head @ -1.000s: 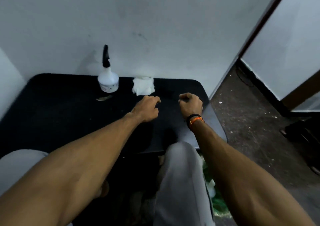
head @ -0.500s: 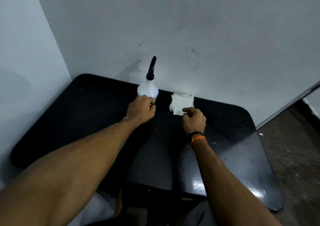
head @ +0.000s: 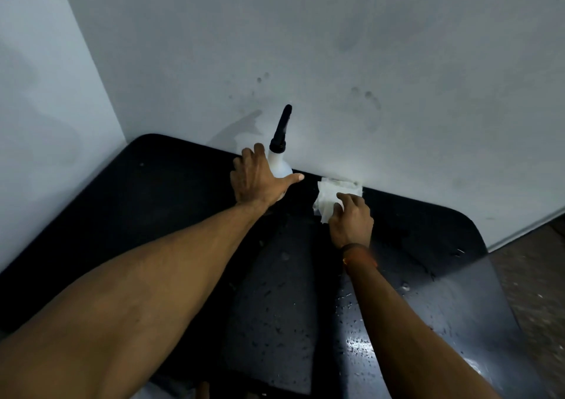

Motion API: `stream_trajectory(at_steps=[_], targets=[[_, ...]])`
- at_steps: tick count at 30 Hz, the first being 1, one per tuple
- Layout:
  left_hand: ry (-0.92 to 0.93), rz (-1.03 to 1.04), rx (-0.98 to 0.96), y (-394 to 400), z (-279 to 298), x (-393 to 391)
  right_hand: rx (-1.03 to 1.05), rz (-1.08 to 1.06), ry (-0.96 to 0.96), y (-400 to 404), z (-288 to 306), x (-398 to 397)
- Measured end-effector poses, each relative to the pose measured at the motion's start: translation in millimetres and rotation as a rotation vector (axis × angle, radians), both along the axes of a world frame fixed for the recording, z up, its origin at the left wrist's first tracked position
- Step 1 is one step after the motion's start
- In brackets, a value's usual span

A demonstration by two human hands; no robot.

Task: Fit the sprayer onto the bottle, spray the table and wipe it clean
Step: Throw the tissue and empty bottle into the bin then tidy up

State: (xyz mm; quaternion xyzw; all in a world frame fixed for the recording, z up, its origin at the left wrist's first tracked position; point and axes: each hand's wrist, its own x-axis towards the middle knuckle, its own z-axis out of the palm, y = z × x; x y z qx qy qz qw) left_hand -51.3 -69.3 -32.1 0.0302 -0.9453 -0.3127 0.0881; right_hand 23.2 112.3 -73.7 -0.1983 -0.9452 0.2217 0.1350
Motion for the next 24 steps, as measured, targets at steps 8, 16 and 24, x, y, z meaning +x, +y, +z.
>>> stream_trajectory(at_steps=[8, 16, 24], targets=[[-0.05, -0.069, -0.041, 5, 4, -13, 0.022, 0.026, -0.136, 3, -14, 2], [-0.16, -0.265, 0.208, -4, 7, -17, 0.113, 0.075, -0.1, 0, -14, 6], [-0.305, -0.416, 0.288, -15, 5, -29, 0.138, 0.103, -0.174, 1, -14, 8]])
